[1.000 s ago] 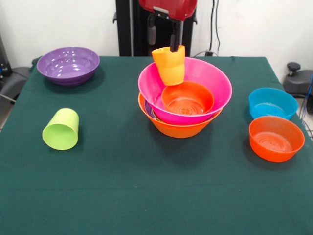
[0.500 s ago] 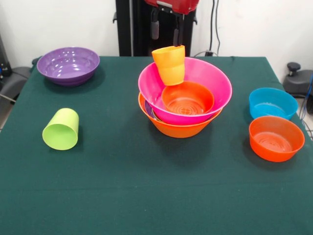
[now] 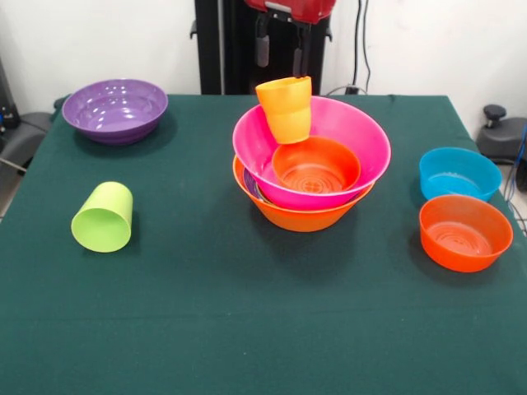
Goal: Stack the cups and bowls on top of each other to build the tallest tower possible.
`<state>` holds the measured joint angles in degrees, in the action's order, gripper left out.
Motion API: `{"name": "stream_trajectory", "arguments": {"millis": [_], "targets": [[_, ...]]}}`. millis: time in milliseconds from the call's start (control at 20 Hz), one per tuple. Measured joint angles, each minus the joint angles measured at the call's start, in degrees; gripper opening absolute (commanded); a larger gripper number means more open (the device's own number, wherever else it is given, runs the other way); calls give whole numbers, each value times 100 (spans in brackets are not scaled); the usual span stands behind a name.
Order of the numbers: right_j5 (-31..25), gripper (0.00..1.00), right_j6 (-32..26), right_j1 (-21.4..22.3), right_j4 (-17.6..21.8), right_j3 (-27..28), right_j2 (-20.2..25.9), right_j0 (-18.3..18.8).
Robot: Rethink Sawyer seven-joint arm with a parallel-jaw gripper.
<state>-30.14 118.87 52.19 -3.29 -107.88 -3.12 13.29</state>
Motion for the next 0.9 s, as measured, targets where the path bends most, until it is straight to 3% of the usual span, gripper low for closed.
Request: {"name": "stream_trajectory", "arguments": {"millis": [400,900], "targets": [[331,100,0,-1,0,-192,56,34],[337,100,0,0,-1,-194,55,-121]]}}
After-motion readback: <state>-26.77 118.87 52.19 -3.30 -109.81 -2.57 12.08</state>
